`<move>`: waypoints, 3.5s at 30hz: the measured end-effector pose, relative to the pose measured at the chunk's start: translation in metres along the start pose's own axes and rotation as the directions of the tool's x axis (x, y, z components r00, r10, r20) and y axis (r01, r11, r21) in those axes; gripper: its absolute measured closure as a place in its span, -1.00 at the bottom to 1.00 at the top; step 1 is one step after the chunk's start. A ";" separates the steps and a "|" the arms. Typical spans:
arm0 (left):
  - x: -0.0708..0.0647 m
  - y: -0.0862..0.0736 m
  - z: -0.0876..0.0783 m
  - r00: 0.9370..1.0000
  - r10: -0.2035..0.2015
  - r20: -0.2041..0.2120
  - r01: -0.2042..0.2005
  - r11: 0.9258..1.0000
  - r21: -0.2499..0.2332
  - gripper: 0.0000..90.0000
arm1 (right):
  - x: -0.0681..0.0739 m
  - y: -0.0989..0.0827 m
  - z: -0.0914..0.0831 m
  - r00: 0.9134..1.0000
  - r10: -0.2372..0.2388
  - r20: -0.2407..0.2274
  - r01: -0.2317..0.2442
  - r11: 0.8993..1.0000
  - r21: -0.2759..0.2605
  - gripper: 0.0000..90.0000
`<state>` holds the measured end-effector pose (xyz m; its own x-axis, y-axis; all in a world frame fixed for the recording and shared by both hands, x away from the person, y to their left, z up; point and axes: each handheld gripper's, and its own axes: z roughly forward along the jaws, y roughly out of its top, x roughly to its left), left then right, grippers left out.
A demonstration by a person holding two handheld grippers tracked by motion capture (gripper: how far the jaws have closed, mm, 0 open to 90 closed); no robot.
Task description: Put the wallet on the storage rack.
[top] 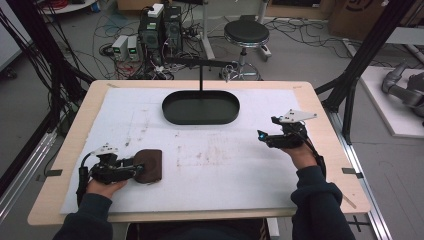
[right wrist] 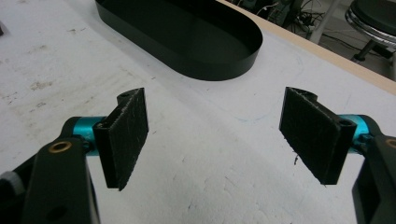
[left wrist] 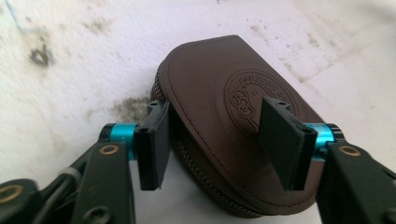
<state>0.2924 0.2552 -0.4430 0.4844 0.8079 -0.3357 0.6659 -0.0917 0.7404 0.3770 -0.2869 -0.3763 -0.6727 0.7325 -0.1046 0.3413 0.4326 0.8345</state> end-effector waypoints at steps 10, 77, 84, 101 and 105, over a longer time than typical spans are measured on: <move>0.006 0.005 -0.004 0.996 -0.048 0.069 0.051 0.997 -0.050 0.62 | -0.002 -0.001 -0.002 1.000 0.008 0.003 -0.008 1.000 -0.004 -0.45; -0.046 0.071 0.016 0.971 0.217 0.099 -0.211 0.975 -0.065 0.63 | -0.007 -0.004 -0.008 0.999 0.034 0.009 -0.034 0.999 -0.022 -0.45; -0.045 0.070 0.016 0.968 0.218 0.127 -0.209 0.975 -0.080 0.54 | -0.007 -0.004 -0.008 0.999 0.032 0.010 -0.031 0.999 -0.020 -0.45; -0.046 0.068 0.015 0.965 0.241 0.102 -0.225 0.963 -0.146 0.31 | -0.007 -0.004 -0.008 0.999 0.031 0.010 -0.030 0.999 -0.018 -0.45; -0.047 0.065 0.014 0.950 0.310 0.020 -0.300 0.932 -0.203 -0.04 | -0.007 -0.005 -0.008 0.999 0.032 0.009 -0.032 0.999 -0.018 -0.45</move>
<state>0.3208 0.2027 -0.3871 0.6787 0.7274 -0.1010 0.3598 -0.2094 0.9092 0.3750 -0.2979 -0.3753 -0.6557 0.7505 -0.0829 0.3506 0.3999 0.8468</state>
